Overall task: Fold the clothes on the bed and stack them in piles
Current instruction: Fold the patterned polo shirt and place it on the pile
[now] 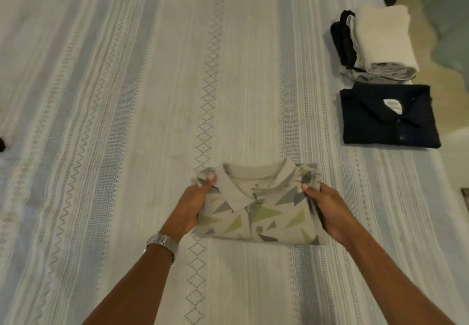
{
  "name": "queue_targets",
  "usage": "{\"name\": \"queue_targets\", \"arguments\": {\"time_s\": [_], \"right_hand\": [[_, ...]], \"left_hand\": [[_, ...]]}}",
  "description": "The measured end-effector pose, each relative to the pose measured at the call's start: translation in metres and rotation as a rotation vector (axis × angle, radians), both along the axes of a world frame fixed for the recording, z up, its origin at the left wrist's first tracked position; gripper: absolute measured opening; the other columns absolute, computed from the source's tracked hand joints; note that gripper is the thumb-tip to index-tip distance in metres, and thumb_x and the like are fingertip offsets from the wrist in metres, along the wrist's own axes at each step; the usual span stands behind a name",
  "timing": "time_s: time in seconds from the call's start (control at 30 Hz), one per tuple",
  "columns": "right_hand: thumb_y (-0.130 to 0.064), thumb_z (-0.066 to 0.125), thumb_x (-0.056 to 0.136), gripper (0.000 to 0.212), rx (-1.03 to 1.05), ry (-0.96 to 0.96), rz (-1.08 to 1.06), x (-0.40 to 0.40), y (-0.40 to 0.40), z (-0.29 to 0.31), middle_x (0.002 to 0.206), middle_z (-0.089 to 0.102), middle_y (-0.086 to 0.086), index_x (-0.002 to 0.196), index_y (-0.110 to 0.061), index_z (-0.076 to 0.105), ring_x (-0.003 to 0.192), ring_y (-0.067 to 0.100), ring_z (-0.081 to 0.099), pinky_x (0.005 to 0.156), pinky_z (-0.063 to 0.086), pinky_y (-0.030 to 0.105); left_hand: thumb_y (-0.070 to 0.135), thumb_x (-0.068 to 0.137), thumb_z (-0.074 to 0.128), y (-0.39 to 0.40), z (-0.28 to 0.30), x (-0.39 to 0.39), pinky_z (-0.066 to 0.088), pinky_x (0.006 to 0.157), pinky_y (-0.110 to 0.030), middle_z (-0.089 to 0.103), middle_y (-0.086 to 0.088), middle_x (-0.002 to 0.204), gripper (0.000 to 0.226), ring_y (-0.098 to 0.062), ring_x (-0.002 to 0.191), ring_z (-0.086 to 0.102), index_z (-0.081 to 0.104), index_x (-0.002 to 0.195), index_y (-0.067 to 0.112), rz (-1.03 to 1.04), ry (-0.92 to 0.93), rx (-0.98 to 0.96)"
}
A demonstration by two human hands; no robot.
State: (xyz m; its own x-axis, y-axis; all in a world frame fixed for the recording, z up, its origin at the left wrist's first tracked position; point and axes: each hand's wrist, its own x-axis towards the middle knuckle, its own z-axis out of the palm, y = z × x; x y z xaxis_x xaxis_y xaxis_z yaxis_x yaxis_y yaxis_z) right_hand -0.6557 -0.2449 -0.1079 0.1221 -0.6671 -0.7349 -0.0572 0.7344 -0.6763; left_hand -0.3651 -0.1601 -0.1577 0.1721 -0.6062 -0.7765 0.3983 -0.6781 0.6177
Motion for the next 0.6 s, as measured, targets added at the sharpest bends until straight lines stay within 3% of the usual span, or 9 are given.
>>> {"name": "queue_targets", "arguments": {"time_s": [0.07, 0.23, 0.33, 0.4, 0.5, 0.6], "right_hand": [[-0.022, 0.06, 0.103, 0.025, -0.012, 0.122, 0.054, -0.017, -0.001, -0.038, 0.111, 0.077, 0.005, 0.125, -0.016, 0.07, 0.103, 0.025, 0.073, 0.095, 0.057, 0.045], [-0.032, 0.067, 0.098, 0.021, -0.079, 0.273, 0.085, -0.023, -0.001, -0.067, 0.105, 0.078, -0.001, 0.115, -0.023, 0.072, 0.097, 0.019, 0.073, 0.082, 0.058, 0.035], [-0.038, 0.062, 0.1, 0.037, -0.274, 0.485, 0.118, -0.02, 0.005, -0.072, 0.11, 0.069, 0.001, 0.129, -0.015, 0.057, 0.092, 0.014, 0.065, 0.074, 0.05, 0.027], [-0.033, 0.059, 0.102, 0.041, -0.474, 0.613, 0.141, -0.022, 0.004, -0.079, 0.112, 0.065, 0.001, 0.137, -0.014, 0.05, 0.096, 0.015, 0.062, 0.077, 0.045, 0.026], [-0.029, 0.061, 0.1, 0.031, -0.642, 0.805, 0.303, -0.031, -0.007, -0.094, 0.117, 0.063, 0.008, 0.125, -0.012, 0.064, 0.104, 0.019, 0.055, 0.086, 0.039, 0.026], [-0.027, 0.067, 0.097, 0.014, -0.665, 0.764, 0.283, -0.036, -0.017, -0.093, 0.098, 0.065, 0.004, 0.104, -0.014, 0.069, 0.091, 0.016, 0.057, 0.078, 0.039, 0.025]], "left_hand": [[0.054, 0.094, 0.061, 0.002, -0.014, -0.011, 0.059, 0.076, -0.028, 0.076, -0.003, 0.11, 0.04, -0.019, 0.1, 0.073, 0.072, 0.116, 0.022, -0.086, -0.242, 0.015], [0.054, 0.103, 0.043, 0.005, -0.038, -0.024, 0.056, 0.082, -0.034, 0.072, 0.002, 0.1, 0.044, -0.014, 0.093, 0.068, 0.07, 0.108, 0.02, -0.101, -0.566, -0.045], [0.05, 0.105, 0.037, 0.006, -0.042, -0.031, 0.05, 0.073, -0.035, 0.066, 0.0, 0.089, 0.047, -0.019, 0.085, 0.064, 0.06, 0.099, 0.01, -0.134, -0.796, -0.049], [0.045, 0.105, 0.044, 0.003, -0.043, -0.031, 0.05, 0.065, -0.038, 0.062, -0.002, 0.08, 0.039, -0.023, 0.075, 0.062, 0.055, 0.092, 0.01, -0.1, -0.976, -0.05], [0.033, 0.102, 0.057, -0.001, -0.04, -0.026, 0.053, 0.064, -0.042, 0.063, -0.004, 0.077, 0.026, -0.023, 0.071, 0.062, 0.056, 0.086, 0.012, -0.021, -1.091, -0.118], [0.025, 0.099, 0.065, -0.005, -0.038, -0.021, 0.056, 0.069, -0.042, 0.065, 0.003, 0.077, 0.016, -0.015, 0.071, 0.062, 0.062, 0.087, 0.014, 0.015, -1.055, -0.169]]}}
